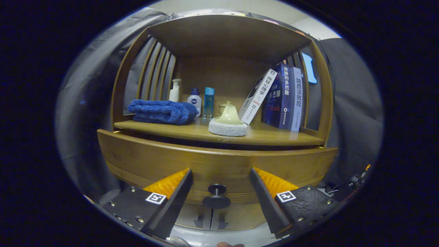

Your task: Pull open the drawer, take out the items inside it, and place them on the countertop above the cabinet.

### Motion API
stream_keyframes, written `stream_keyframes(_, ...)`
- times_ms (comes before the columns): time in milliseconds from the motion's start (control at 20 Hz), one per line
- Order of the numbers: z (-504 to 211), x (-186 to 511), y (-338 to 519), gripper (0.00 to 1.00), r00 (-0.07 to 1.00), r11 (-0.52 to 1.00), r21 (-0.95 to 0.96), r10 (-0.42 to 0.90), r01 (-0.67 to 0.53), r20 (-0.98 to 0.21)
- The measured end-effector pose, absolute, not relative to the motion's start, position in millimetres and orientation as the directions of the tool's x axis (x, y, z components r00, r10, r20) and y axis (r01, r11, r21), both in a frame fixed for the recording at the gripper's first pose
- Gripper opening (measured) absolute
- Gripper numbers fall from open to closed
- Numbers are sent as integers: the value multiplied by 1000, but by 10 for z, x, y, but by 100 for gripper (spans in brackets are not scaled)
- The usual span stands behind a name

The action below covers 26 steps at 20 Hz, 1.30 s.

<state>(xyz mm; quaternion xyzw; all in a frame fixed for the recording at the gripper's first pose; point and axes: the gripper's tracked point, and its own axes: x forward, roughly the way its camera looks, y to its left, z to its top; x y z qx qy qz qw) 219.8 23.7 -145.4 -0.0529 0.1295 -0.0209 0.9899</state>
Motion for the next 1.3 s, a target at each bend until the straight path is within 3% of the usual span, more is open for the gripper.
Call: stream_keyframes(1300, -1493, 2494, 231, 100, 969, 994, -105, -59, 34, -238)
